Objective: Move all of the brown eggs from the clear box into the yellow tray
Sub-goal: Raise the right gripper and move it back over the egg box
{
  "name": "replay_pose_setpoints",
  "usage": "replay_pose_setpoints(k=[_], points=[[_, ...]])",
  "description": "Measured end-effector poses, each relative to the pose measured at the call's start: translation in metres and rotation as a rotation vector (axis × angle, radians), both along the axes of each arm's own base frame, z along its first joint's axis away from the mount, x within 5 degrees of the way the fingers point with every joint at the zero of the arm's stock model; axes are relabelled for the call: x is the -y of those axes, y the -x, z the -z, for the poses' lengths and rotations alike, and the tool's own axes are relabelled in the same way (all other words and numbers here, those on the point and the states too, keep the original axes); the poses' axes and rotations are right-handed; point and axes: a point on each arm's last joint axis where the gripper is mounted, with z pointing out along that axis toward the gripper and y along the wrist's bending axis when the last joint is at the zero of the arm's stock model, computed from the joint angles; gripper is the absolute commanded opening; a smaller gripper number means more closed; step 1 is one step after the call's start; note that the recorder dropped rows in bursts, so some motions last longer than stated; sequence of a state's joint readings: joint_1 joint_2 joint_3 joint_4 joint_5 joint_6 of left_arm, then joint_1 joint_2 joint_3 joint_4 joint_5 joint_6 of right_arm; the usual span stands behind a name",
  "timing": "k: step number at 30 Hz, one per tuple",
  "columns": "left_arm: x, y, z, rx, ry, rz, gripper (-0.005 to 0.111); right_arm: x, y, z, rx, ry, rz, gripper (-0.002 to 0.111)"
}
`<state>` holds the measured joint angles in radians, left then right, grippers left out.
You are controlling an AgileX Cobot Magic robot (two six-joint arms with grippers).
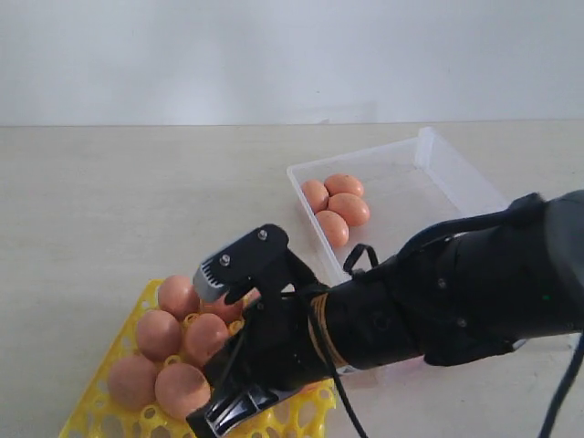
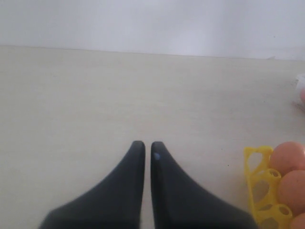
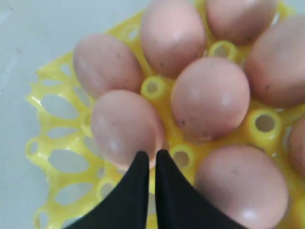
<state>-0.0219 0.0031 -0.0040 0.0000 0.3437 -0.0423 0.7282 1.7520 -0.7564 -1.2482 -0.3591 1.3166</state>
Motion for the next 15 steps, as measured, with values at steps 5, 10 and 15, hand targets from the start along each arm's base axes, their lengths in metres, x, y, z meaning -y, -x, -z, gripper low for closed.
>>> replay_pose_setpoints(k=[5, 10, 15], points=[[0.0, 0.0, 0.0, 0.0, 0.0, 0.0, 0.004, 0.01, -0.001, -0.055, 0.218, -0.025, 0.016, 0.0], [0.0, 0.0, 0.0, 0.0, 0.0, 0.0, 0.004, 0.031, -0.016, -0.121, 0.511, 0.078, 0.172, 0.0], [0.0, 0.0, 0.0, 0.0, 0.0, 0.0, 0.004, 0.061, -0.049, -0.175, 0.66, 0.187, 0.454, 0.0]])
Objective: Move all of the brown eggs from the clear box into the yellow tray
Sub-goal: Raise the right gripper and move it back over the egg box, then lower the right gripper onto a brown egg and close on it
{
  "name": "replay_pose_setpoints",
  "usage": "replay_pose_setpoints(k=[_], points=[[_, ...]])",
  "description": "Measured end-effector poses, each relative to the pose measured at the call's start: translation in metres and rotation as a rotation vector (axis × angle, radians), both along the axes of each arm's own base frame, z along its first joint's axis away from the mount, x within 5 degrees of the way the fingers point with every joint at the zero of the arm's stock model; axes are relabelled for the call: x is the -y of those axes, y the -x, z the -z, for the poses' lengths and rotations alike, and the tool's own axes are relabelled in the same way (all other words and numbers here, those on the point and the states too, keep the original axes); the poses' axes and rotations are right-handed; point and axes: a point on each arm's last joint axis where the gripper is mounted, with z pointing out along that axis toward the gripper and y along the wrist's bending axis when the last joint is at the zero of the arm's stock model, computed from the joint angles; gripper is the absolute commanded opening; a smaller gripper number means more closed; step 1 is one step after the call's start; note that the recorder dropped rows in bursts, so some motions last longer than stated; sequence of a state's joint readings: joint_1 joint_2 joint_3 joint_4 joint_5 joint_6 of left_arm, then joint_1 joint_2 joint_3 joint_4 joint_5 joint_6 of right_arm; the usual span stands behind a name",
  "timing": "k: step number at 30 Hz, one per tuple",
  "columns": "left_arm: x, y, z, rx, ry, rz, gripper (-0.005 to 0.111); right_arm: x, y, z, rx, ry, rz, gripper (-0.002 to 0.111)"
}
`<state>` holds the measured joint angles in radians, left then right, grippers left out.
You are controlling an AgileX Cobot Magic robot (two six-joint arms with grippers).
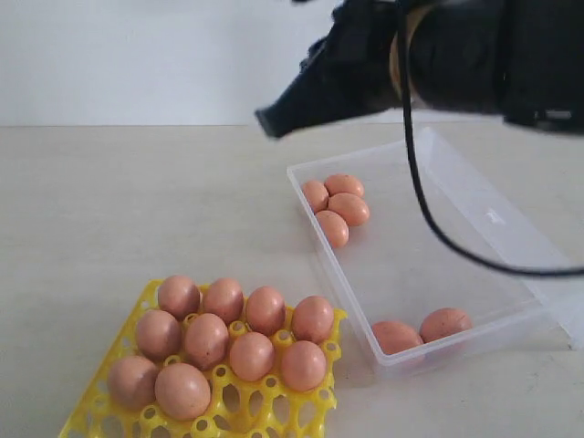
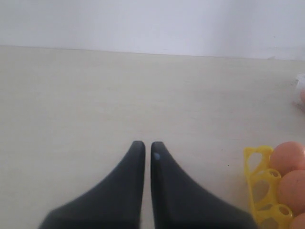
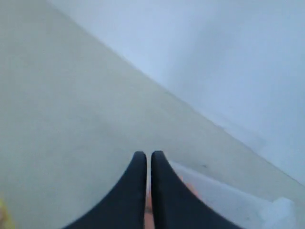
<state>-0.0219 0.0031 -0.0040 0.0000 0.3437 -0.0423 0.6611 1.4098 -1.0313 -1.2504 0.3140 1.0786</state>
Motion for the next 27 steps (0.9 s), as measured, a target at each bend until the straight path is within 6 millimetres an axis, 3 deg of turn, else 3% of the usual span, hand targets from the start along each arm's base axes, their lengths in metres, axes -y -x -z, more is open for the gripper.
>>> replay_pose_setpoints(k=[3, 4, 5, 6, 7, 8, 9, 10, 11, 13, 15, 17, 22, 27], points=[[0.0, 0.0, 0.0, 0.0, 0.0, 0.0, 0.004, 0.019, -0.031, -0.017, -0.009, -0.077, 0.13, 0.0], [0.0, 0.0, 0.0, 0.0, 0.0, 0.0, 0.004, 0.033, -0.055, -0.02, -0.05, -0.12, 0.206, 0.0], [0.0, 0.0, 0.0, 0.0, 0.0, 0.0, 0.004, 0.041, -0.066, -0.021, -0.068, -0.129, 0.238, 0.0], [0.0, 0.0, 0.0, 0.0, 0.0, 0.0, 0.004, 0.056, -0.089, -0.012, -0.165, -0.106, 0.29, 0.0], [0.0, 0.0, 0.0, 0.0, 0.0, 0.0, 0.004, 0.061, -0.097, -0.006, -0.217, -0.059, 0.289, 0.0], [0.0, 0.0, 0.0, 0.0, 0.0, 0.0, 0.004, 0.075, -0.114, 0.016, -0.411, -0.006, 0.288, 0.0], [0.0, 0.0, 0.0, 0.0, 0.0, 0.0, 0.004, 0.079, -0.12, 0.033, -0.539, -0.005, 0.277, 0.0], [0.0, 0.0, 0.0, 0.0, 0.0, 0.0, 0.004, 0.089, -0.127, 0.065, -0.788, -0.019, 0.216, 0.0], [0.0, 0.0, 0.0, 0.0, 0.0, 0.0, 0.004, 0.092, -0.129, 0.077, -0.882, -0.031, 0.182, 0.0], [0.0, 0.0, 0.0, 0.0, 0.0, 0.0, 0.004, 0.096, -0.127, 0.122, -1.178, -0.05, 0.005, 0.0], [0.0, 0.0, 0.0, 0.0, 0.0, 0.0, 0.004, 0.093, -0.127, 0.134, -1.215, -0.059, -0.052, 0.0], [0.0, 0.0, 0.0, 0.0, 0.0, 0.0, 0.004, 0.091, -0.132, 0.131, -1.156, -0.045, -0.109, 0.006], [0.0, 0.0, 0.0, 0.0, 0.0, 0.0, 0.004, 0.09, -0.14, 0.124, -1.041, 0.005, -0.189, 0.051], [0.0, 0.0, 0.0, 0.0, 0.0, 0.0, 0.004, 0.091, -0.154, 0.12, -0.872, 0.044, -0.194, 0.055]])
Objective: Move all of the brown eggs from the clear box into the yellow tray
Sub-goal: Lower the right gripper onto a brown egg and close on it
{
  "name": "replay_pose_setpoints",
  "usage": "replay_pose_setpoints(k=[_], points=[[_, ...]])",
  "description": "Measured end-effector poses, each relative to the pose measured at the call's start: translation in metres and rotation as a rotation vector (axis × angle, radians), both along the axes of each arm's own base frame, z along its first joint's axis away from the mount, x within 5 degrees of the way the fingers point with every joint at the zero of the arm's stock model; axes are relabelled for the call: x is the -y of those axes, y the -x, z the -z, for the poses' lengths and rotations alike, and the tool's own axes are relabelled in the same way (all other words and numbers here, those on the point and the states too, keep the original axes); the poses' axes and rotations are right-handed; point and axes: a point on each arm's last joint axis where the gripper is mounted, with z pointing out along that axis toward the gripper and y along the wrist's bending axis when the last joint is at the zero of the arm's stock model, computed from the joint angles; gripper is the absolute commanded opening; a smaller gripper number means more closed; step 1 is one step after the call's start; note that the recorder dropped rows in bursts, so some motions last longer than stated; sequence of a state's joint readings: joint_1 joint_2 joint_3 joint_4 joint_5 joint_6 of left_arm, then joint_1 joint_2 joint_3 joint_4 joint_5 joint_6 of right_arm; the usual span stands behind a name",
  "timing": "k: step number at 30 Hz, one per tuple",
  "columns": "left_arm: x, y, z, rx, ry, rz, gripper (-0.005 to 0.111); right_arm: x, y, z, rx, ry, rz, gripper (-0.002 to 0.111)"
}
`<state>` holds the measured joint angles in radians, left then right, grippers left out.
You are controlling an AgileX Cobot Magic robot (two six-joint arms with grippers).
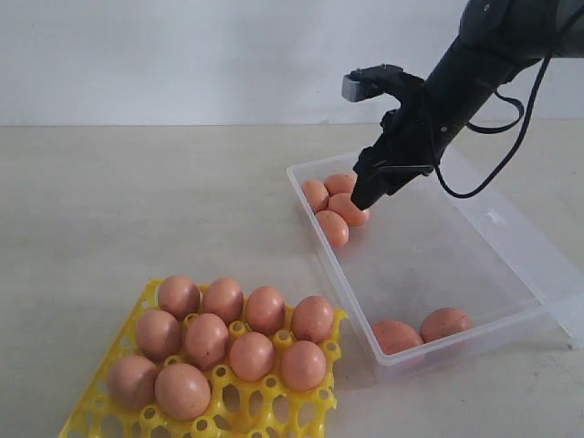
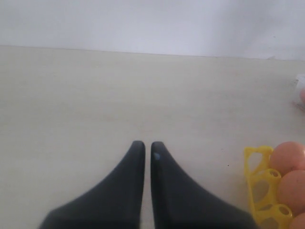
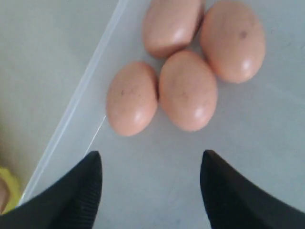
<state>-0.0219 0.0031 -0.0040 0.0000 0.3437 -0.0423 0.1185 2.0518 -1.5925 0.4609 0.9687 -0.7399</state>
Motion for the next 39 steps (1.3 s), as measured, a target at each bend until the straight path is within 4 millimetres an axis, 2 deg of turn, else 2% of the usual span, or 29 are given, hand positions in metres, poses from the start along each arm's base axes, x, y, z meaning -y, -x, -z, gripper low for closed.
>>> replay_pose_setpoints(k=[6, 12, 15, 19, 27, 39], points=[[0.0, 0.0, 0.0, 0.0, 0.0, 0.0, 0.004, -0.002, -0.013, -0.005, 0.161, -0.019, 0.0, 0.055], [0.0, 0.0, 0.0, 0.0, 0.0, 0.0, 0.004, -0.001, -0.017, -0.005, 0.217, -0.012, -0.017, 0.053], [0.0, 0.0, 0.0, 0.0, 0.0, 0.0, 0.004, -0.002, -0.019, 0.008, 0.189, -0.01, -0.022, 0.048], [0.0, 0.0, 0.0, 0.0, 0.0, 0.0, 0.004, -0.008, -0.02, 0.027, 0.144, -0.008, -0.04, 0.048], [0.0, 0.0, 0.0, 0.0, 0.0, 0.0, 0.004, -0.032, -0.021, 0.029, 0.236, 0.038, -0.136, 0.048], [0.0, 0.0, 0.0, 0.0, 0.0, 0.0, 0.004, -0.025, -0.025, 0.065, 0.171, 0.135, -0.133, 0.048]])
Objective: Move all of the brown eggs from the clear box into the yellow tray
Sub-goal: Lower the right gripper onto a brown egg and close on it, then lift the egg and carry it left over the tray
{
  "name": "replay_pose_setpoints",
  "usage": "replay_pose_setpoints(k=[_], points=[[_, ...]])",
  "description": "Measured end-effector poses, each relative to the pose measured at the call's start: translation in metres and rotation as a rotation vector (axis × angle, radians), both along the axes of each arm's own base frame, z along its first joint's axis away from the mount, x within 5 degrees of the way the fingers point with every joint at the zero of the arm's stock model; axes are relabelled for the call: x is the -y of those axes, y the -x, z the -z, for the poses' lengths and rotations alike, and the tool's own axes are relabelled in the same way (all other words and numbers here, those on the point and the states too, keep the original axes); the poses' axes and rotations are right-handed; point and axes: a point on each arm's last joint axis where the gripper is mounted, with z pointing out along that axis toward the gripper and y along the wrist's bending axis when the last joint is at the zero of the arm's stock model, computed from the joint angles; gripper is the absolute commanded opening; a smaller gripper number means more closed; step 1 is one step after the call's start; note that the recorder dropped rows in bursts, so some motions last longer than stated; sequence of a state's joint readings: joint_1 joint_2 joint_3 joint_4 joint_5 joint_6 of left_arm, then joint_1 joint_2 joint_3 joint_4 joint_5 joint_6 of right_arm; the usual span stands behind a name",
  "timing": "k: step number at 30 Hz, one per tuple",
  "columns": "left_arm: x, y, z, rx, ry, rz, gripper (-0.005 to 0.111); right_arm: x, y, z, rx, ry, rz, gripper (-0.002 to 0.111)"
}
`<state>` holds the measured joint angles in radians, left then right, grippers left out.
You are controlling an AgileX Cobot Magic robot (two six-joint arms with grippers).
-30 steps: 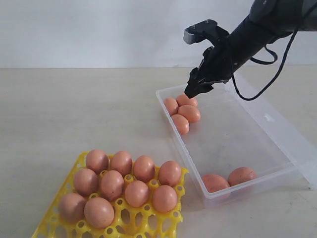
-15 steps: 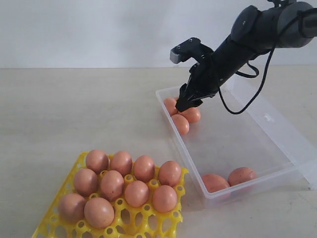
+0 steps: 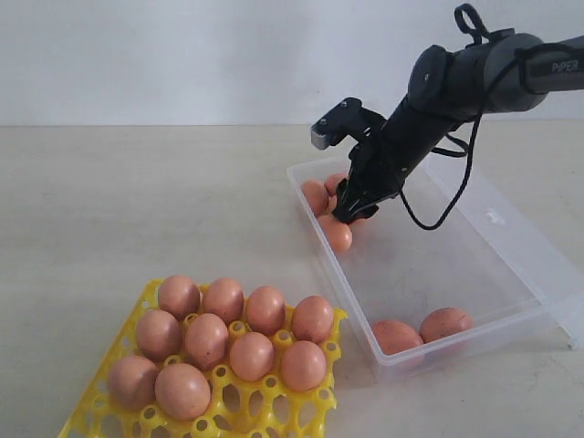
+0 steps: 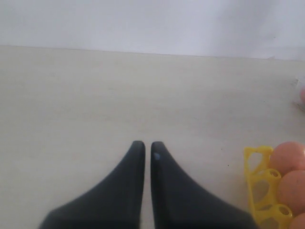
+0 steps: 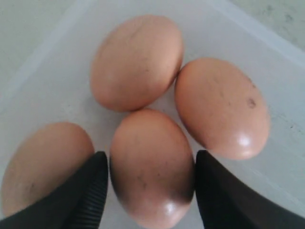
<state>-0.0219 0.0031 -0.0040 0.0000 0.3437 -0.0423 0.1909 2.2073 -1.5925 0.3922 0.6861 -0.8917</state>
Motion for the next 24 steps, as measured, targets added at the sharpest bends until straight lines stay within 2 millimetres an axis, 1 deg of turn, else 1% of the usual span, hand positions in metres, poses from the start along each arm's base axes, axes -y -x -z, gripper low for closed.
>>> replay_pose_setpoints(k=[4, 6, 8, 11, 12, 20, 24], points=[[0.0, 0.0, 0.0, 0.0, 0.0, 0.0, 0.004, 0.0, -0.002, 0.013, -0.011, 0.006, 0.008, 0.048], [0.0, 0.0, 0.0, 0.0, 0.0, 0.0, 0.004, 0.0, -0.003, 0.015, -0.007, 0.001, 0.017, 0.044], [0.0, 0.0, 0.0, 0.0, 0.0, 0.0, 0.004, 0.0, -0.004, 0.015, 0.003, -0.004, 0.025, 0.032], [0.0, 0.0, 0.0, 0.0, 0.0, 0.0, 0.004, -0.001, -0.005, 0.015, 0.011, -0.027, 0.045, 0.005], [0.0, 0.0, 0.0, 0.0, 0.0, 0.0, 0.004, -0.002, -0.006, 0.015, 0.012, -0.032, 0.049, 0.0], [0.0, 0.0, 0.0, 0.0, 0.0, 0.0, 0.004, -0.003, -0.005, 0.015, -0.016, -0.062, 0.097, 0.0], [0.0, 0.0, 0.0, 0.0, 0.0, 0.0, 0.004, -0.004, -0.004, 0.015, -0.085, -0.129, 0.247, 0.0]])
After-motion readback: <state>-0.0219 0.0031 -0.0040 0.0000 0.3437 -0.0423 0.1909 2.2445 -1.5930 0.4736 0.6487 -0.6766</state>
